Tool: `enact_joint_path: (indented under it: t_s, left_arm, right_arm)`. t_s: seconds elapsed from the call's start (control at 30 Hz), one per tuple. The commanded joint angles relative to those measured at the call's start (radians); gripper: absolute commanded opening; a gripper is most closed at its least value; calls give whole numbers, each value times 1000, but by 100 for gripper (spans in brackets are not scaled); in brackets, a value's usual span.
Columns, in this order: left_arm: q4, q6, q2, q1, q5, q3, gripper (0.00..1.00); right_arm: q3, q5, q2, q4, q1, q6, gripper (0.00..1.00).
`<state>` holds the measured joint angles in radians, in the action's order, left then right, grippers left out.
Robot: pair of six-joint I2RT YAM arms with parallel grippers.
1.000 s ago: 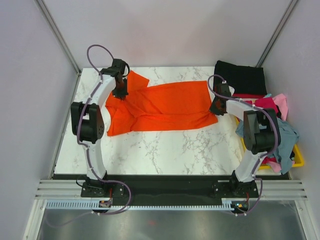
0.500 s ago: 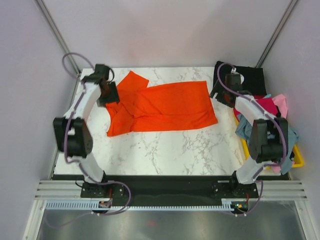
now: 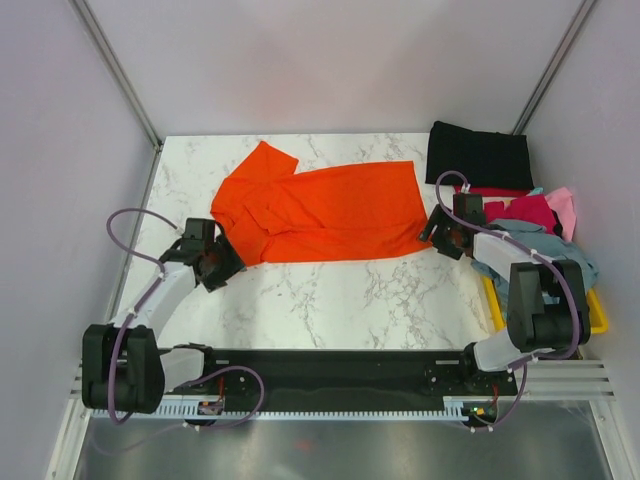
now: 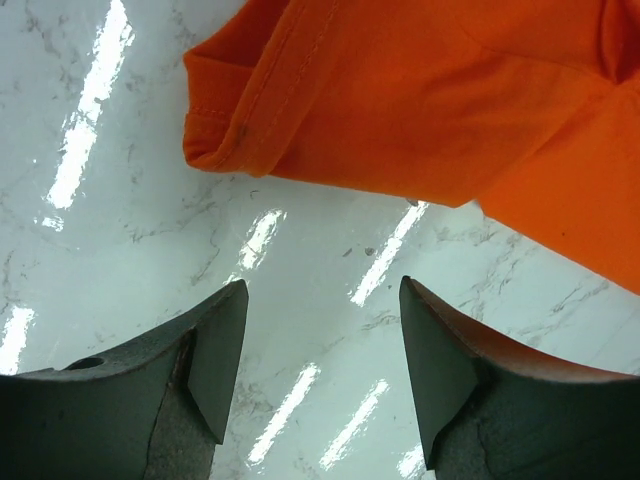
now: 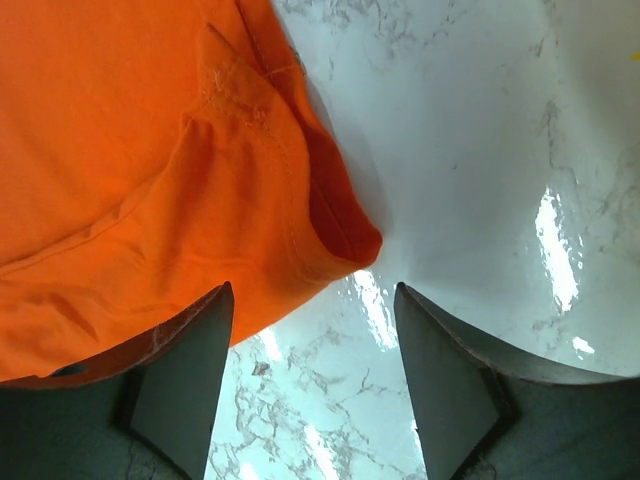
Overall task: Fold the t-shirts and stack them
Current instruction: Fold the tshirt
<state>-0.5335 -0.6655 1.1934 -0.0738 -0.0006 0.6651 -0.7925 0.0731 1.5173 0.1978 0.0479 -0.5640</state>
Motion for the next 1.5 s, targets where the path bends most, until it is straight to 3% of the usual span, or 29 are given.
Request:
enact_joint_path:
  t_s: [0.0,0.13,0.23,0.27,0.57,0.77,0.8,0.83,0.93,0.97,1.1,1.47]
  left_arm:
    - [148,-98,-63,5,-62,-36,70]
    - [194,-114,-58,6,-85,-70,71]
    - [207,-126,-35,9,-122,-84,71]
    - [211,-128,-26,9,-146,-91,70]
    - [306,-112,78,12,-251,-88,68]
    - [395,-92,147,12,-283,-75,59]
    - [403,-82,161,12,-286,-70,54]
    - [408,-71,164,12,-291,-64,39]
    - [406,-14,158,23,-296,-27,17]
    - [399,1,152,26,-302,-1,15]
    - [326,30,112,55,-332,44,15]
    - [231,-17,38,72,-316,-21,18]
  right_arm:
    - [-2,44,32,-103,-23,-13,73]
    - [-14,50,87,-121,-33,-13,68]
    - [-8,57,101,-138,-36,-13,53]
    - [-5,57,104,-144,-37,-14,44]
    - [-5,77,119,-156,-40,-10,2]
    - [-8,99,139,-166,-42,-5,0]
    - [-8,100,142,-166,-43,-5,0]
    - [-8,103,142,-167,-43,-5,0]
    - [2,103,126,-166,-43,-7,0]
    - [7,96,115,-152,-43,-7,0]
    - [79,40,35,-124,-89,-33,0]
    - [182,27,-78,-95,-89,-45,0]
